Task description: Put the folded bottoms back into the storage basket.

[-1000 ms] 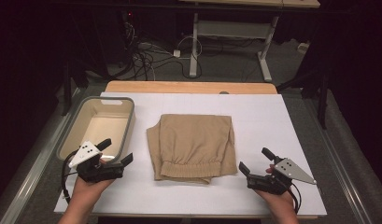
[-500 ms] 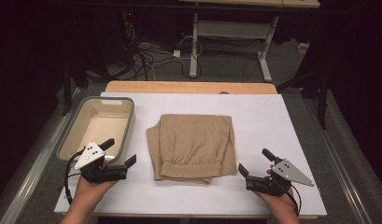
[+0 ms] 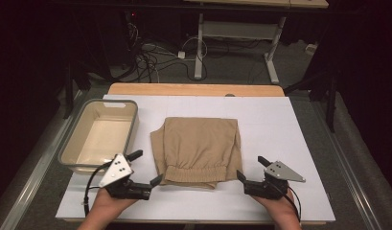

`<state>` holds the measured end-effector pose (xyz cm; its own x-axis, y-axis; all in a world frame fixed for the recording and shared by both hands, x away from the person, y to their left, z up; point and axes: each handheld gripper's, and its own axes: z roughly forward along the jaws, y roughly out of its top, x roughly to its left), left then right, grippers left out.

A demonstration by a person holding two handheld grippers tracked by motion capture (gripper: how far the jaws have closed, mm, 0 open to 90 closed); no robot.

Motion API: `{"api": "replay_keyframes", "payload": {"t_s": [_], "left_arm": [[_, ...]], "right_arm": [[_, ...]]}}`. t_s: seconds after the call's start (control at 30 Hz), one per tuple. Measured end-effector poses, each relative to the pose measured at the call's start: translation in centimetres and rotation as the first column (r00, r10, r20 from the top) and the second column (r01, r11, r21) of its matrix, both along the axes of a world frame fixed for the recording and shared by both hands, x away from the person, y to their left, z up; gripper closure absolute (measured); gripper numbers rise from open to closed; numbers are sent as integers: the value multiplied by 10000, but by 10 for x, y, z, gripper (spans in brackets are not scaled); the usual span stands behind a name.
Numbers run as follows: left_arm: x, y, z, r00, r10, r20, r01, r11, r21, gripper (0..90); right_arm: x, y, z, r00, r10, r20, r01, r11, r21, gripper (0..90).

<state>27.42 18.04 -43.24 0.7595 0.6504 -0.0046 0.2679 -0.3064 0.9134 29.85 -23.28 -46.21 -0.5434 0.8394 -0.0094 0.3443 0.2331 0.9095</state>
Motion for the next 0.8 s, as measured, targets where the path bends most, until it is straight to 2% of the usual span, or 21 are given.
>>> {"api": "replay_keyframes", "payload": {"t_s": [0.03, 0.07, 0.1, 0.13, 0.17, 0.2, 0.23, 0.27, 0.3, 0.33, 0.37, 0.4, 0.47, 0.5, 0.53, 0.57, 0.63, 0.67, 0.7, 0.73, 0.8], "left_arm": [[4, -10, -11, 9979, -106, -643, 144, 9982, 587, 11], [6, -13, -17, 9945, -97, -1040, 187, 9961, 860, 11], [6, -13, -17, 9945, -97, -1040, 187, 9961, 860, 11], [9, -17, -24, 9897, -66, -1427, 239, 9925, 1196, 11], [15, -22, -36, 9796, 195, -2002, 262, 9744, 2232, 11], [17, -25, -42, 9751, 420, -2177, 228, 9578, 2867, 12], [17, -25, -42, 9751, 420, -2177, 228, 9578, 2867, 45], [18, -26, -47, 9697, 747, -2325, 92, 9401, 3406, 45], [19, -23, -50, 9661, 844, -2439, 60, 9374, 3483, 191], [22, -14, -50, 9553, 949, -2799, -119, 9587, 2841, 300], [22, -14, -50, 9553, 949, -2799, -119, 9587, 2841, 341], [25, -9, -50, 9466, 720, -3143, 86, 9688, 2479, 376], [25, -8, -51, 9486, 678, -3090, 112, 9690, 2467, 408], [24, -9, -51, 9527, 730, -2949, 56, 9663, 2573, 408], [22, -12, -52, 9572, 665, -2817, 82, 9666, 2563, 475], [21, -13, -53, 9586, 652, -2773, 71, 9676, 2523, 518], [19, -15, -53, 9630, 537, -2641, 159, 9669, 2547, 603], [19, -15, -53, 9630, 537, -2641, 159, 9669, 2547, 643], [18, -16, -53, 9644, 426, -2610, 256, 9672, 2526, 679], [18, -16, -53, 9644, 426, -2610, 256, 9672, 2526, 702], [18, -16, -53, 9654, 358, -2581, 317, 9670, 2530, 748]], "right_arm": [[5, 4, -4, 9985, -93, -535, 76, 9995, -314, 169], [8, 7, -6, 9967, -160, -802, 120, 9987, -495, 179], [8, 7, -6, 9967, -160, -802, 120, 9987, -495, 179], [13, 10, -7, 9939, -249, -1076, 173, 9973, -708, 211], [21, 14, -9, 9883, -459, -1458, 318, 9947, -979, 286], [26, 15, -9, 9855, -499, -1622, 334, 9941, -1031, 312], [30, 17, -10, 9817, -492, -1841, 304, 9942, -1035, 335], [30, 17, -10, 9817, -492, -1841, 304, 9942, -1035, 335], [36, 22, -12, 9733, -502, -2239, 259, 9936, -1103, 344], [37, 24, -13, 9728, -515, -2259, 234, 9919, -1252, 355], [37, 24, -13, 9728, -515, -2259, 234, 9919, -1252, 355], [38, 29, -16, 9734, -520, -2232, 170, 9876, -1560, 355], [38, 31, -16, 9734, -603, -2211, 232, 9857, -1670, 355], [39, 32, -17, 9719, -694, -2252, 284, 9832, -1804, 360], [41, 34, -18, 9672, -618, -2464, 127, 9805, -1961, 384], [41, 34, -18, 9660, -575, -2522, 86, 9816, -1909, 408], [39, 34, -18, 9676, -302, -2506, -167, 9830, -1829, 506], [39, 34, -18, 9676, -302, -2506, -167, 9830, -1829, 506], [39, 34, -18, 9670, -106, -2545, -342, 9847, -1709, 594], [39, 34, -18, 9670, -106, -2545, -342, 9847, -1709, 594], [38, 34, -18, 9663, 142, -2571, -571, 9854, -1605, 708]]}}
